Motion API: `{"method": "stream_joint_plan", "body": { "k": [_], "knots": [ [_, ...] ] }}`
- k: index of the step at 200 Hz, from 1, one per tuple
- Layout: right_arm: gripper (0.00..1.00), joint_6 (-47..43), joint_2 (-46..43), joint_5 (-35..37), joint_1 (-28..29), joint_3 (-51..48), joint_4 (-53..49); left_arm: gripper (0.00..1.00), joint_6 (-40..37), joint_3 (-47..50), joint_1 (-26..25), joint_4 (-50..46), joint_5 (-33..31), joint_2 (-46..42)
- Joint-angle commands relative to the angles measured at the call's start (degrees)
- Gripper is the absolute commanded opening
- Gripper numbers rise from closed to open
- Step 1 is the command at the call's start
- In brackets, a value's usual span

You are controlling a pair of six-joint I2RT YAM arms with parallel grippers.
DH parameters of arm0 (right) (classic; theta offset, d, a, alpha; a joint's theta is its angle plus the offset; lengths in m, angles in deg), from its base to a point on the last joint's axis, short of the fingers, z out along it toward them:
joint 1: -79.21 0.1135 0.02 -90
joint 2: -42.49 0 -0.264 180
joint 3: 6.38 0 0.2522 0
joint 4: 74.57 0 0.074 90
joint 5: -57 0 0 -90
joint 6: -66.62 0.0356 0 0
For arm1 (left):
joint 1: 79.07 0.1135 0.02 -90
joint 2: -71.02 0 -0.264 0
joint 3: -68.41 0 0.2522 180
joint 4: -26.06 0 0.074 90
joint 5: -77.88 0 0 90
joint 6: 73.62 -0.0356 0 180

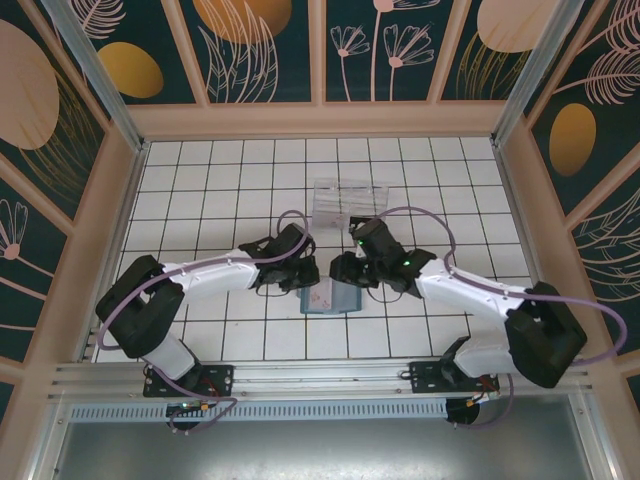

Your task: Take the credit cards out of the card holder

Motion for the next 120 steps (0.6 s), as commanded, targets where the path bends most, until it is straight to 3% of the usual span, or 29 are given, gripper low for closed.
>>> {"method": "stream_joint_plan", "body": {
  "k": [1, 120],
  "knots": [
    [0.28, 1.5, 3.4, -2.2, 0.9, 1.8, 2.7, 0.11, 1.3, 2.2, 0.4, 2.2, 0.0, -2.1],
    [0.17, 2.8, 12.2, -0.2, 2.4, 0.6, 4.7, 0.11, 0.5, 6.0, 0.8, 3.4, 0.0, 0.4]
  ]
}}
